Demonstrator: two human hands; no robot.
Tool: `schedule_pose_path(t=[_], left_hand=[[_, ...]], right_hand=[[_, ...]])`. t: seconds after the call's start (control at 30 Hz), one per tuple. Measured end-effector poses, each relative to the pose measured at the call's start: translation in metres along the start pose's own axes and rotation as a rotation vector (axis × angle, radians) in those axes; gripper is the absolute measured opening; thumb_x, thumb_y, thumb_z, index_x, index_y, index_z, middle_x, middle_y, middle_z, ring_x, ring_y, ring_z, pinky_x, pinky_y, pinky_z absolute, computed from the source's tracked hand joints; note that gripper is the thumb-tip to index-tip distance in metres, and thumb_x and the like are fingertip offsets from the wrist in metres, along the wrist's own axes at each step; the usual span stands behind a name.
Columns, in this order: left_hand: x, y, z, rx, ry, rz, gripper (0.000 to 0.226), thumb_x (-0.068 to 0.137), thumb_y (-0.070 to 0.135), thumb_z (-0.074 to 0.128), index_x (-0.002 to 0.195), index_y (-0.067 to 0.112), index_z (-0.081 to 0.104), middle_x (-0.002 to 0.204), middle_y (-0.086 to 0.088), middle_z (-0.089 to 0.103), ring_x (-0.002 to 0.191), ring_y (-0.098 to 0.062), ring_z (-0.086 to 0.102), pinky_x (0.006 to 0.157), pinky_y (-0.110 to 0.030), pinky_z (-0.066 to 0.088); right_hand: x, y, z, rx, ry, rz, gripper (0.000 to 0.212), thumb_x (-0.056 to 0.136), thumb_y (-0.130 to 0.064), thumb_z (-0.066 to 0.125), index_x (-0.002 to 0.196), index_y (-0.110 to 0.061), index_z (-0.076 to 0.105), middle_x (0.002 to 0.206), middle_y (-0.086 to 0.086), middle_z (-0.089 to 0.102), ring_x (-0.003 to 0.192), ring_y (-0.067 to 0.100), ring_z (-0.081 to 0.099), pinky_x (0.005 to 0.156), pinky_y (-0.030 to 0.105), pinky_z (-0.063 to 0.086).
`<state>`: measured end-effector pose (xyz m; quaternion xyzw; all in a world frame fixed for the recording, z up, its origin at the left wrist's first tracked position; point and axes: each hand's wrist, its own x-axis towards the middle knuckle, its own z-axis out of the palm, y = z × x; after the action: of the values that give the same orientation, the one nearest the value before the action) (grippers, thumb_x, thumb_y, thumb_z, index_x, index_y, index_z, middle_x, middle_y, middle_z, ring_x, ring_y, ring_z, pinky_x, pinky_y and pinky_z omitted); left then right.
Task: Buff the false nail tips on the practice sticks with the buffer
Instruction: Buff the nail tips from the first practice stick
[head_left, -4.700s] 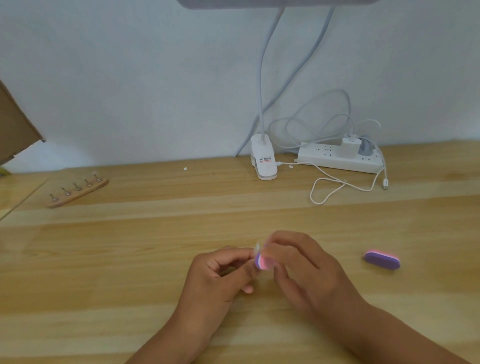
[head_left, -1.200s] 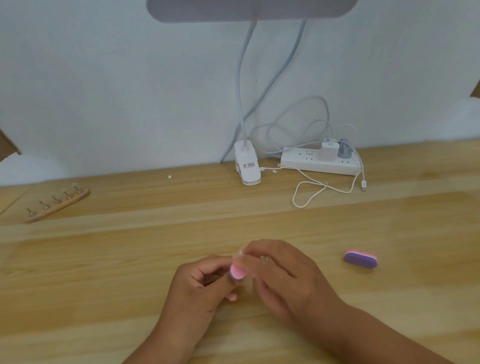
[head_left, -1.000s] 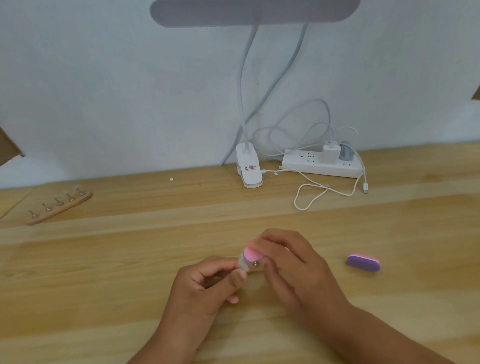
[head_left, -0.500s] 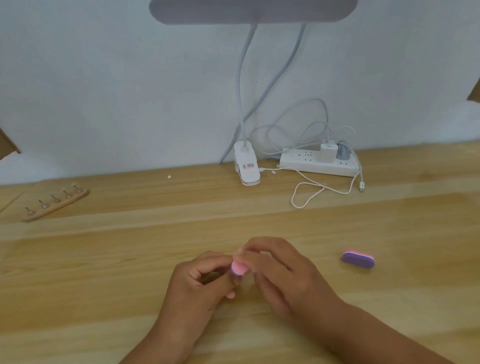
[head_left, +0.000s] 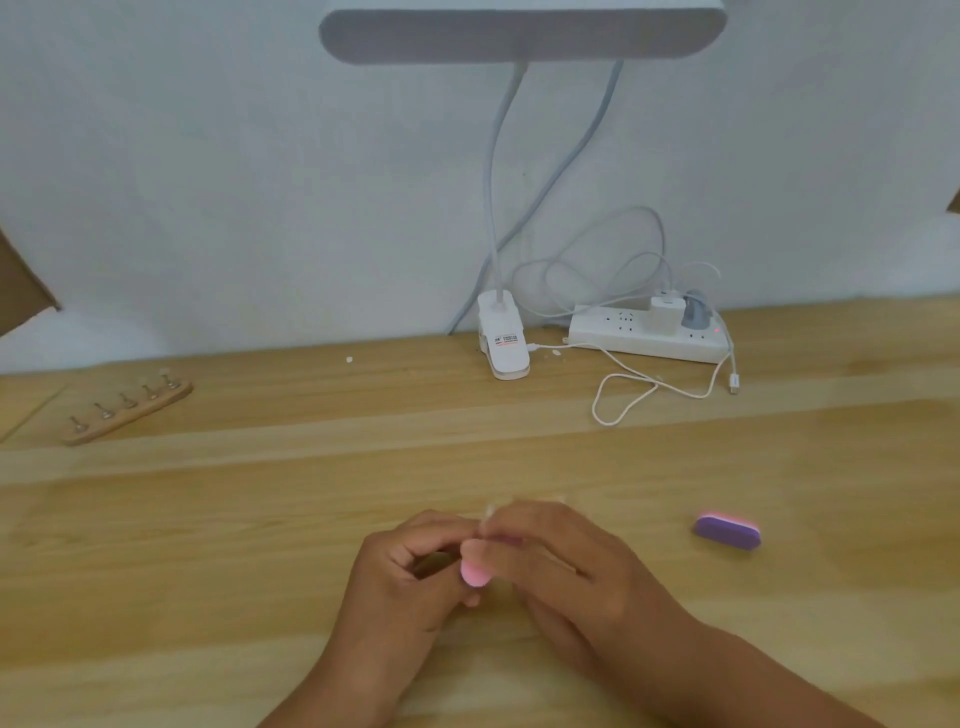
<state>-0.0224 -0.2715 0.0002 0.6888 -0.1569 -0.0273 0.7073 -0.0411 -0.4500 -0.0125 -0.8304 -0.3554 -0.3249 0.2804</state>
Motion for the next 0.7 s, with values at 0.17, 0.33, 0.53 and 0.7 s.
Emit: schedule_pose_path(t=[0.17, 0.33, 0.53, 0.7], left_hand=[[0.000, -0.001, 0.000, -0.014, 0.025, -0.012, 0.014, 0.068, 0.011, 0.077, 0.082, 0.010, 0.080, 0.086, -0.013, 0.070, 0.064, -0.014, 0.060, 0.054, -0.022, 0.049], [-0.001, 0.000, 0.000, 0.001, 0.023, -0.006, 0.015, 0.067, 0.015, 0.079, 0.082, 0.012, 0.080, 0.086, -0.012, 0.070, 0.063, -0.016, 0.060, 0.054, -0.023, 0.049], [-0.001, 0.001, 0.002, -0.026, 0.042, -0.018, 0.017, 0.069, 0.014, 0.075, 0.083, 0.006, 0.079, 0.087, -0.012, 0.071, 0.063, -0.013, 0.058, 0.054, -0.021, 0.048], [-0.002, 0.000, 0.001, 0.014, 0.035, -0.017, 0.016, 0.072, 0.013, 0.075, 0.087, 0.009, 0.080, 0.090, -0.013, 0.071, 0.067, -0.016, 0.061, 0.054, -0.023, 0.050]], right_hand=[[0.003, 0.007, -0.001, -0.028, 0.059, 0.158, 0.029, 0.091, 0.008, 0.057, 0.113, -0.002, 0.073, 0.115, 0.011, 0.066, 0.102, 0.021, 0.066, 0.085, 0.031, 0.054], [-0.001, 0.006, 0.002, 0.003, 0.018, 0.059, 0.032, 0.095, 0.000, 0.050, 0.117, -0.003, 0.073, 0.118, 0.011, 0.064, 0.106, 0.019, 0.064, 0.090, 0.023, 0.051], [-0.001, 0.008, 0.004, -0.013, 0.107, 0.138, 0.029, 0.094, 0.000, 0.052, 0.115, -0.002, 0.072, 0.116, 0.011, 0.064, 0.108, 0.017, 0.062, 0.090, 0.027, 0.051], [-0.001, 0.006, 0.003, -0.029, 0.065, 0.132, 0.032, 0.093, 0.000, 0.050, 0.115, -0.004, 0.073, 0.115, 0.012, 0.064, 0.100, 0.022, 0.065, 0.082, 0.032, 0.052]])
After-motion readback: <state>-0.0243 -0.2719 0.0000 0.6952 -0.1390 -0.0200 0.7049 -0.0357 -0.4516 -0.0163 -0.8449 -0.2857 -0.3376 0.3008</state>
